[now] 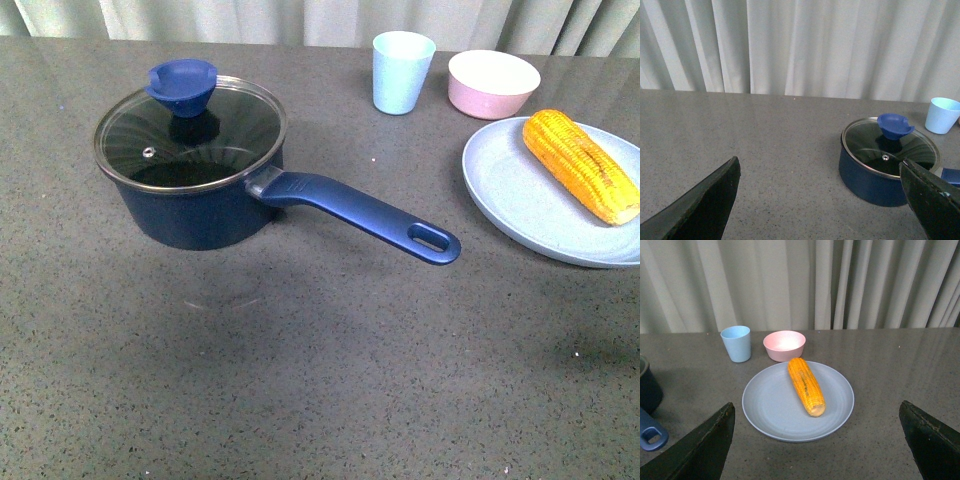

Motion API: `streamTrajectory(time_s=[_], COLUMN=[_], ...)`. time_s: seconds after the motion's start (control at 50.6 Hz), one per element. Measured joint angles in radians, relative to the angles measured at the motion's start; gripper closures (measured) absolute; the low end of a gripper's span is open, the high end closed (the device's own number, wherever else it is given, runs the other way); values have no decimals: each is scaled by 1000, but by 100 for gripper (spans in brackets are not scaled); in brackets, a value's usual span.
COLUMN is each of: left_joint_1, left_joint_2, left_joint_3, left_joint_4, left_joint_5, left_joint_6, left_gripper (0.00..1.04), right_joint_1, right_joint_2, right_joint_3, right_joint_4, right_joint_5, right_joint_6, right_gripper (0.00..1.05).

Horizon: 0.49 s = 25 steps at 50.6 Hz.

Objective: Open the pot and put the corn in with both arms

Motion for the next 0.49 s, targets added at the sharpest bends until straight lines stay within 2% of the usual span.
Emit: streamTrajectory(time_s=[0.494], left_joint_1=[0], left_joint_2=[0], left_joint_3=[0], left_joint_4=[0], left_joint_5=[0], left_joint_6=[0], left_gripper=[9], right_joint_1=[0], right_joint_2=[0], right_joint_3=[0], right_joint_4=[0], right_joint_5=[0], right_joint_6=[0], right_gripper=[9])
